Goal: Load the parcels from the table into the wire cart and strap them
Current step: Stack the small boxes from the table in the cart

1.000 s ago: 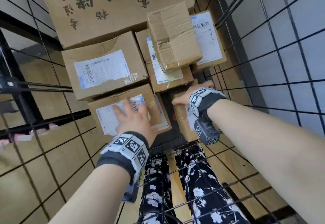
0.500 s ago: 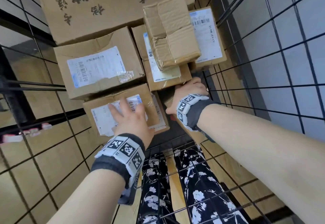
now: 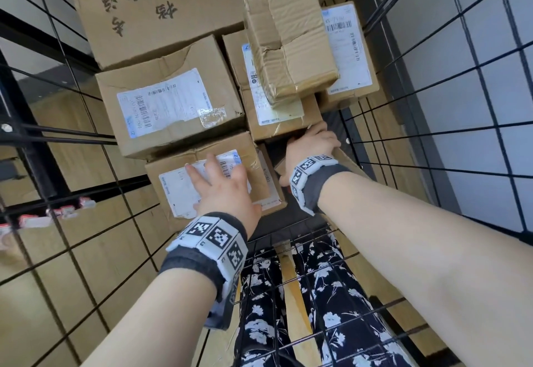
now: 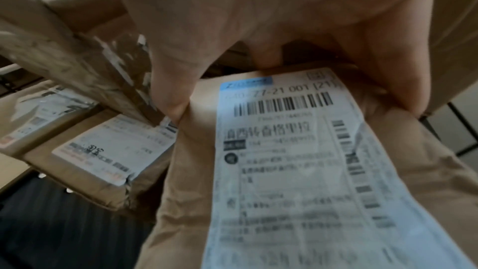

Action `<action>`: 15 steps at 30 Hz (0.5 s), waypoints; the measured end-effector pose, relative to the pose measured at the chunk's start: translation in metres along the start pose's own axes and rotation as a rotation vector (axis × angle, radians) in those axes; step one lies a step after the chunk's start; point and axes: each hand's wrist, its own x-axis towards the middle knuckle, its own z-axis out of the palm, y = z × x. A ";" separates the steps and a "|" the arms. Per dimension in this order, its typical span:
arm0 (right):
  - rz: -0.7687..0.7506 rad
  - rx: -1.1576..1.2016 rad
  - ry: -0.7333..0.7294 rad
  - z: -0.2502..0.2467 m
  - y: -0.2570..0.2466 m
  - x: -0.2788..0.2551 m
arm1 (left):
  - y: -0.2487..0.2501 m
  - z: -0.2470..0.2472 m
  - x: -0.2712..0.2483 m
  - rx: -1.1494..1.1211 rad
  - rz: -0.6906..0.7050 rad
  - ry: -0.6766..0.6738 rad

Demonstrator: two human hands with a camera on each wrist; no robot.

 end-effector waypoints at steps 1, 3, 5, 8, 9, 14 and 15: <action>-0.003 -0.038 -0.004 -0.001 0.000 -0.003 | 0.000 0.001 0.000 -0.006 -0.001 0.005; -0.008 -0.072 -0.004 -0.003 -0.001 -0.007 | -0.001 0.002 0.000 -0.008 0.005 0.011; -0.016 -0.106 -0.006 -0.005 0.002 -0.011 | -0.002 0.004 -0.001 -0.003 0.010 0.014; -0.079 -0.110 -0.028 -0.017 0.014 -0.017 | -0.003 0.006 -0.001 -0.004 0.009 0.020; -0.113 -0.111 -0.048 -0.021 0.019 -0.019 | -0.003 0.007 -0.001 -0.005 0.011 0.019; -0.272 -0.008 -0.119 -0.048 0.042 -0.036 | -0.005 0.005 -0.001 -0.006 0.015 0.006; -0.339 0.066 -0.098 -0.053 0.048 -0.041 | -0.006 0.005 -0.001 -0.005 0.016 0.002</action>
